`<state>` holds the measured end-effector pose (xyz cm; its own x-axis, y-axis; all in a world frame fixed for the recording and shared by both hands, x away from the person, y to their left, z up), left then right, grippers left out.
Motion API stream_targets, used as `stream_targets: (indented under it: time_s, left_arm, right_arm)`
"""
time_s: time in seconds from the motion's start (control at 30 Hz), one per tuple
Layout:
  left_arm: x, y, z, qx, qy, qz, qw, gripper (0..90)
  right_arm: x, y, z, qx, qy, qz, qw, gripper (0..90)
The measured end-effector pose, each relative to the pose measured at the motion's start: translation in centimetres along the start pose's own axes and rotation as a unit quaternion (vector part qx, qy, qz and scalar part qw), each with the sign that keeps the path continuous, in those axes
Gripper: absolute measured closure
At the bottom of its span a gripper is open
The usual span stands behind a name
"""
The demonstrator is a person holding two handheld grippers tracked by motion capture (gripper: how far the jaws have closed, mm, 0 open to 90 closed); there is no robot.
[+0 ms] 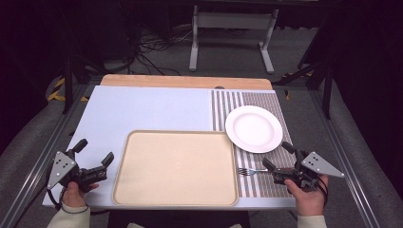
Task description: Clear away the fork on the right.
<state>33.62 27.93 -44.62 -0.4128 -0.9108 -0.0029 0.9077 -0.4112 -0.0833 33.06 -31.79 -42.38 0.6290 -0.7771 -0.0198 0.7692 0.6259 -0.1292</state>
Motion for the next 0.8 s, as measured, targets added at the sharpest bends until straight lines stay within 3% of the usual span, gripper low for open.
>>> stream_targets:
  time_s: [0.8]
  left_arm:
    - [0.08,-0.1,0.06,0.001,0.003,0.0,1.0,0.0]
  right_arm:
    - [-0.29,0.36,-0.26,-0.003,0.004,0.007,1.0,4.5]
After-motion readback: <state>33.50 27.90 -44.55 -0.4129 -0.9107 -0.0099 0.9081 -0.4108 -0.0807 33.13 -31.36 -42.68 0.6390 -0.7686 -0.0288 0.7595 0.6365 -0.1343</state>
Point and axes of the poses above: each handheld gripper's, and its own axes: y roughly forward along the jaws, z roughly out of its top, x roughly to its right, the point moved 3 cm from there along y, roughly forward along the jaws, and after that the axes turned 3 degrees about z, right-handed, at the moved point
